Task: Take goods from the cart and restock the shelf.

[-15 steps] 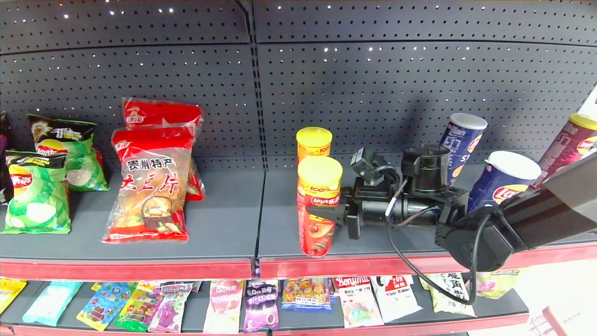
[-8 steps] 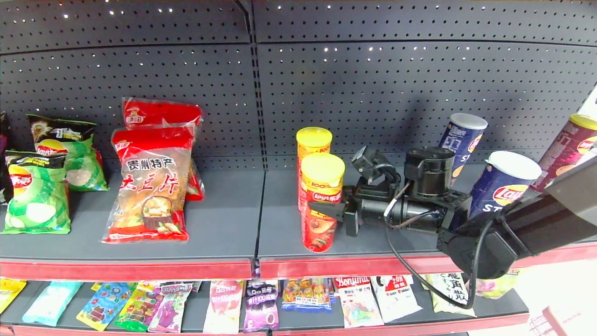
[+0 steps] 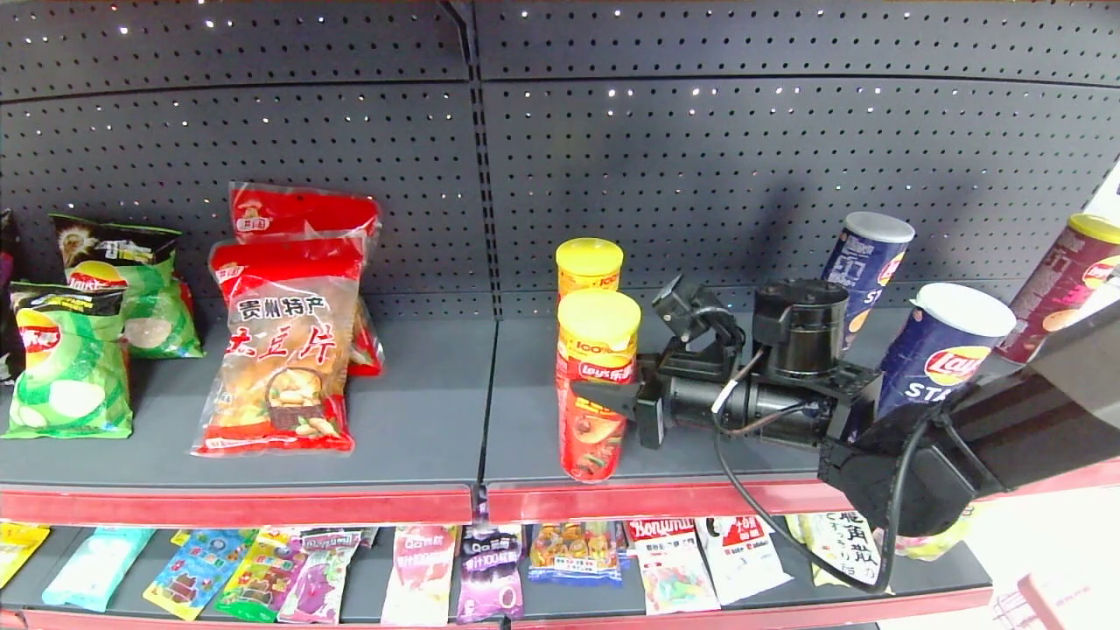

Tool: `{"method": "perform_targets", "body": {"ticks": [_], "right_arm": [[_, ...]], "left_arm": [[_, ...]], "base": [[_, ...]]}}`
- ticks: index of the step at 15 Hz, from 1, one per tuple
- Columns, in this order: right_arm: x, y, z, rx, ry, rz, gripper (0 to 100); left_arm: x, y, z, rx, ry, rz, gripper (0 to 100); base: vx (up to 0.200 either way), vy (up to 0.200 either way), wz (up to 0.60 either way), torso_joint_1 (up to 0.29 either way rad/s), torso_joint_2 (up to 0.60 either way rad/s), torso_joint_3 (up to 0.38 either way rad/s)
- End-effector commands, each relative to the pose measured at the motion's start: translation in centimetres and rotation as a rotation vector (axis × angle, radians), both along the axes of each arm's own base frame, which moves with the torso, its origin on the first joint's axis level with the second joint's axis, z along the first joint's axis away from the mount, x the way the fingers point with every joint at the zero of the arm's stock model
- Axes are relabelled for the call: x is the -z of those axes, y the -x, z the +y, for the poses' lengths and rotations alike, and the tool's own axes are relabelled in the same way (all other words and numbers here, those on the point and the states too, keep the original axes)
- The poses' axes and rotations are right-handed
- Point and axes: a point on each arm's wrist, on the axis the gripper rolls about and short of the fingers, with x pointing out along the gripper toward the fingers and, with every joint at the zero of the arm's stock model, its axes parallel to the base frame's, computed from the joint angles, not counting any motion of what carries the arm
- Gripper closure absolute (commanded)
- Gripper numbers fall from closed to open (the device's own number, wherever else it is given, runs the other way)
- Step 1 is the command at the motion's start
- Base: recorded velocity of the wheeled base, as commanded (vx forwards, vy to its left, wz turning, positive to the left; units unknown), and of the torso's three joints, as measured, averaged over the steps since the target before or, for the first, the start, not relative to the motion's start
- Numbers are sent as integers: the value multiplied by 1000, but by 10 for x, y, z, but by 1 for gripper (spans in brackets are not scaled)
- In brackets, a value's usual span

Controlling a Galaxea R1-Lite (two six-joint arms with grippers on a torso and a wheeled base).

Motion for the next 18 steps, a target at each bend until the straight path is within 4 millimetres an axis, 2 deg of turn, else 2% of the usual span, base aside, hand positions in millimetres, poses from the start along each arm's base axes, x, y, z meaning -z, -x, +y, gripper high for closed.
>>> {"method": "perform_targets", "body": {"ticks": [1,11,12,18], "right_arm": [[0,2,0,-3,3,-1,100],[5,5,-1,-12,23,-26,100],[5,5,-2,-10,23,-26,0],[-3,7,-4,-5,7,-39,0]], "left_arm": [[0,0,0,-1,0,1,0],[0,0,0,0,0,1,0],[0,0,0,2,0,1,0],[0,0,0,0,0,1,0]], "base": [[0,0,0,0,0,0],[0,0,0,0,0,0],[0,0,0,0,0,0],[0,0,0,0,0,0]]}}
